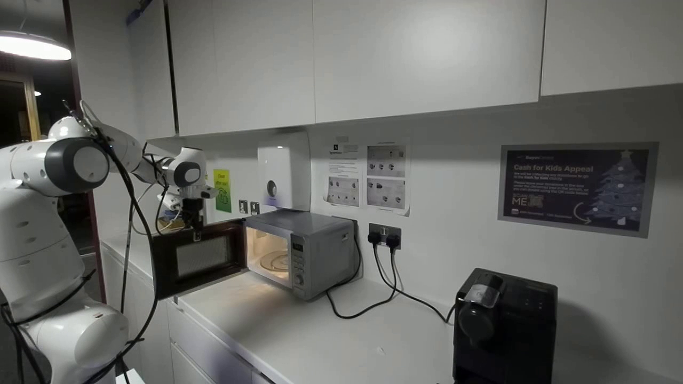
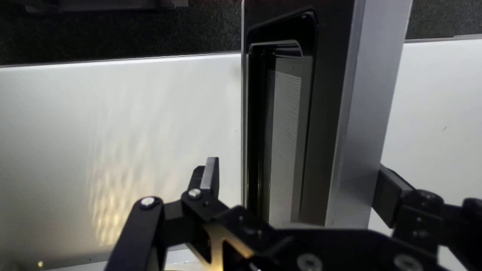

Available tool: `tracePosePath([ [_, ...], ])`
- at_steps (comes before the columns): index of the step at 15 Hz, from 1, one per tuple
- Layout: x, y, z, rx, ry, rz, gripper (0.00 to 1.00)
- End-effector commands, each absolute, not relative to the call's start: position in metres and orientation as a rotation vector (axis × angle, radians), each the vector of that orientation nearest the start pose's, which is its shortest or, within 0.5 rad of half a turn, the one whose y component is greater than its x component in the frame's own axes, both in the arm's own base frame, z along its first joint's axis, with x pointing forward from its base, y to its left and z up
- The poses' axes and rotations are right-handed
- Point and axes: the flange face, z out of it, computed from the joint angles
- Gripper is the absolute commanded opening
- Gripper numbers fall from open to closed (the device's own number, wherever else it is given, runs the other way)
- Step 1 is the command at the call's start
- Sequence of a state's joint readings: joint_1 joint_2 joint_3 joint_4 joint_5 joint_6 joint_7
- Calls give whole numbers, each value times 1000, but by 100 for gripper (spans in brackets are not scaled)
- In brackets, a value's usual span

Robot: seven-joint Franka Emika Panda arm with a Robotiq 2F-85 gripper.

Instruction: Close the microwave door

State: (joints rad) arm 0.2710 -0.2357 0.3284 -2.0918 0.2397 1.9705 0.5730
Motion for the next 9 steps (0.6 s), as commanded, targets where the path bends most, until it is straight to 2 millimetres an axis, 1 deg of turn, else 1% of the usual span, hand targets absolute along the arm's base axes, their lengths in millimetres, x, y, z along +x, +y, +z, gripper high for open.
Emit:
tracePosePath([
  [1, 391, 290, 532, -2925, 123, -8, 100],
  [9, 391, 275, 531, -2924, 165, -12, 100],
])
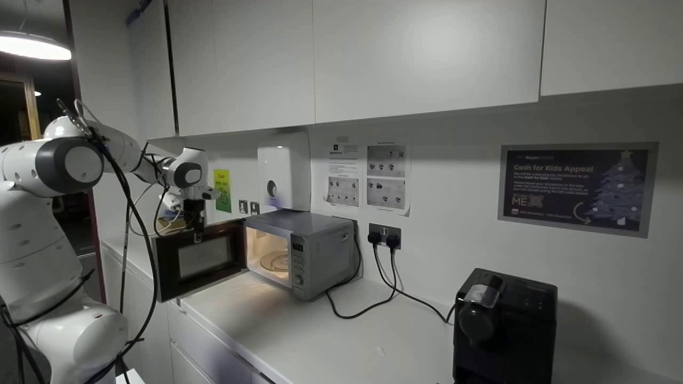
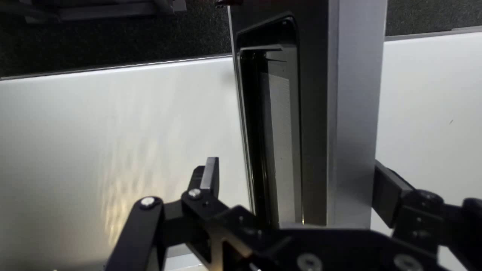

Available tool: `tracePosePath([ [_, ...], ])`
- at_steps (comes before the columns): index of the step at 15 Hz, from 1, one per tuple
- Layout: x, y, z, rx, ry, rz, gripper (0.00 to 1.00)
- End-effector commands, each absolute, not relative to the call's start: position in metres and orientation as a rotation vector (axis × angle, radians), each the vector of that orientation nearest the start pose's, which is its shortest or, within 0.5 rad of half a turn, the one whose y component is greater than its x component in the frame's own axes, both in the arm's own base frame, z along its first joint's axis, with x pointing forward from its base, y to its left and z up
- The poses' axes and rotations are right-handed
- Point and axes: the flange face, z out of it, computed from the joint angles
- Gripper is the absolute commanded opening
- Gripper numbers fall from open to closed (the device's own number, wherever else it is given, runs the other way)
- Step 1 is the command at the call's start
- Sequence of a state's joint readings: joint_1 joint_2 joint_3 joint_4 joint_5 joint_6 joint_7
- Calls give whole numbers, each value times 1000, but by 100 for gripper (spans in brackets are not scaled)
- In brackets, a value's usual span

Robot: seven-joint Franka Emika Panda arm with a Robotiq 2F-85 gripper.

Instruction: Close the microwave door

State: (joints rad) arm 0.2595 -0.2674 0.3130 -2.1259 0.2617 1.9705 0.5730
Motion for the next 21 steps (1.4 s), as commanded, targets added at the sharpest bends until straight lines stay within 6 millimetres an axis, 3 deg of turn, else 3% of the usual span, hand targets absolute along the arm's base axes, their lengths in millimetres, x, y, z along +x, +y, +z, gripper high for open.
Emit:
tracePosePath([
  [1, 391, 273, 531, -2919, 162, -11, 100],
  [9, 392, 261, 532, -2879, 82, 4, 100],
  [21, 386, 250, 522, -2972, 7, 125, 100],
])
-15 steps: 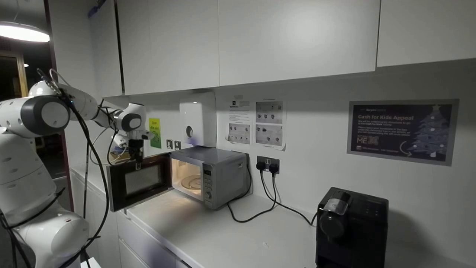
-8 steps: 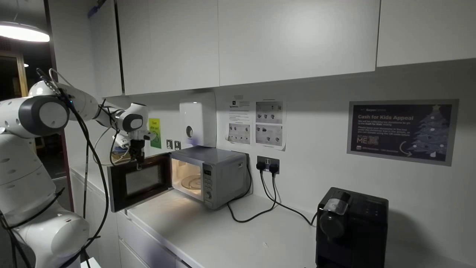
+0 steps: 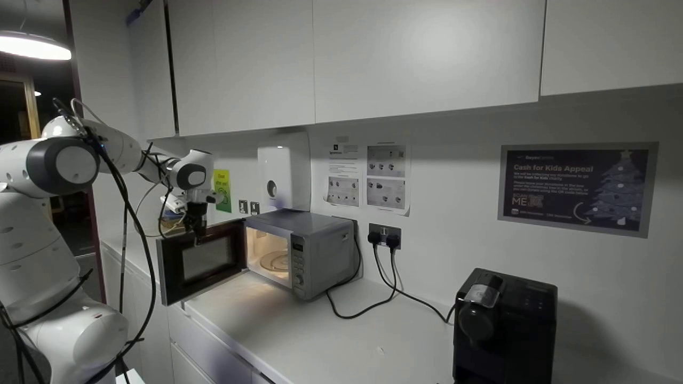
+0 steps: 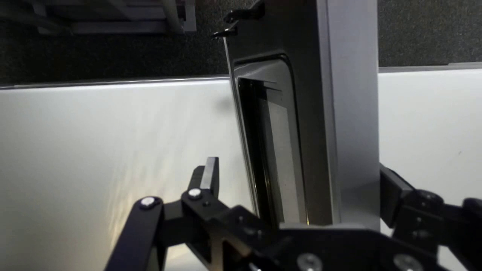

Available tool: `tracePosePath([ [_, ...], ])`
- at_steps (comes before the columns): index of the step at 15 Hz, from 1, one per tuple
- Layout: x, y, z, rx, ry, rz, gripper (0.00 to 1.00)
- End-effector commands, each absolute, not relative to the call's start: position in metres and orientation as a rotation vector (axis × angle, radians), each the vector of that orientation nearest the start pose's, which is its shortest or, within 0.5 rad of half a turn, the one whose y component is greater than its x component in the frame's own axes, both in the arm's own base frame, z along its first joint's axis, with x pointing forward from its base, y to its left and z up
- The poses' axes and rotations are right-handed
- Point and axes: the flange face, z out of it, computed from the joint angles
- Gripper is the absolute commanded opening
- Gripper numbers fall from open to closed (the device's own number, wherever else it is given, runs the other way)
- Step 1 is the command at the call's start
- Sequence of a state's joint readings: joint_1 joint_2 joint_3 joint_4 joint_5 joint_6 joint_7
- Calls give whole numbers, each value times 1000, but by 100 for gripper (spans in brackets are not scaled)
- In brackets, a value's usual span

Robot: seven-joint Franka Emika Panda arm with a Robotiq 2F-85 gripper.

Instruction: Close the microwave door

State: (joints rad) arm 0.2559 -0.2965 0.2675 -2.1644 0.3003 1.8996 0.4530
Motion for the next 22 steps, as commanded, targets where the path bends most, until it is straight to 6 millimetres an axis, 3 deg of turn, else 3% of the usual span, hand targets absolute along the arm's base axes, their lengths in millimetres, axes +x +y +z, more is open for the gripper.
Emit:
tracePosePath([
  [1, 386, 249, 522, -2981, 1, 133, 100],
  [22, 391, 223, 521, -3009, -322, 77, 100],
])
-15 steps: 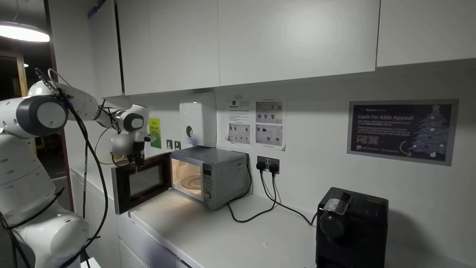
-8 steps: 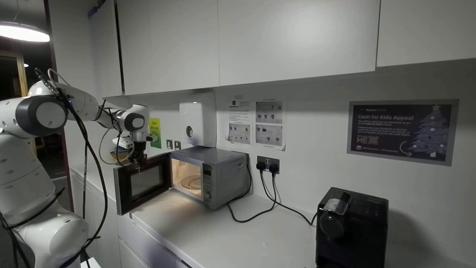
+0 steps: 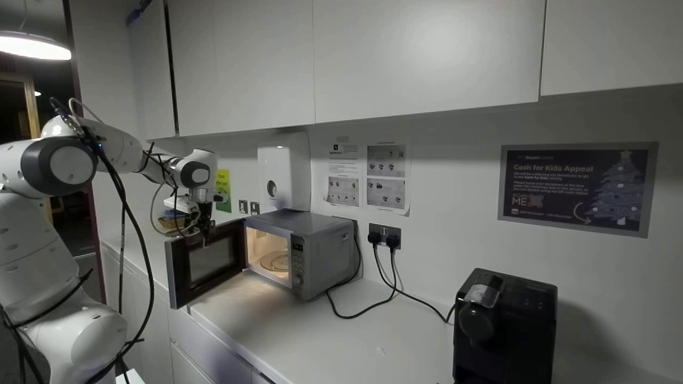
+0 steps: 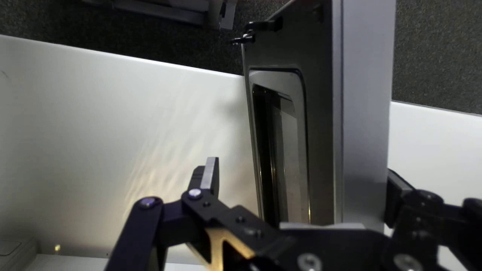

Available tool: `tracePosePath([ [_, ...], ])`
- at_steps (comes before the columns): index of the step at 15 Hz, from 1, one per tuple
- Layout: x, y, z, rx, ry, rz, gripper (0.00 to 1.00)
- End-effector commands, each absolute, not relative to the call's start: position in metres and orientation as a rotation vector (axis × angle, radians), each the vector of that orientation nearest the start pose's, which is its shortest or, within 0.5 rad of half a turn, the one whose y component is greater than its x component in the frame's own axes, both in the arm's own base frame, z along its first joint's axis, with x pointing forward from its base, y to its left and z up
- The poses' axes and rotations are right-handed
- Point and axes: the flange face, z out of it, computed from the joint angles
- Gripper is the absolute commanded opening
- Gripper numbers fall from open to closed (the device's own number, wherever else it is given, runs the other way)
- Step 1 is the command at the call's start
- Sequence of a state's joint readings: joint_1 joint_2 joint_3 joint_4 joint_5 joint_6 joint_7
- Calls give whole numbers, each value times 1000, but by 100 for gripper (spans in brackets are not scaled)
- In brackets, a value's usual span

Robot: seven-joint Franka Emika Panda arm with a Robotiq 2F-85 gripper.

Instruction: Close the microwave door

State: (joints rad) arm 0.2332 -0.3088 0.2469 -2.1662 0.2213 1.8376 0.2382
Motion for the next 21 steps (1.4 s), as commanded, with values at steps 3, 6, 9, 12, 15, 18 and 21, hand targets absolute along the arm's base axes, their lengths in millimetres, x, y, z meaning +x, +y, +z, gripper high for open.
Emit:
tracePosePath([
  [3, 392, 218, 521, -3002, -364, 74, 100],
  [6, 391, 212, 521, -3006, -401, 72, 100],
  [9, 390, 207, 521, -3021, -441, 58, 100],
  [12, 389, 202, 521, -3032, -483, 47, 100],
  [15, 389, 196, 521, -3038, -510, 33, 100],
  [18, 389, 192, 522, -3030, -541, 18, 100],
  [21, 388, 188, 522, -3009, -587, 6, 100],
])
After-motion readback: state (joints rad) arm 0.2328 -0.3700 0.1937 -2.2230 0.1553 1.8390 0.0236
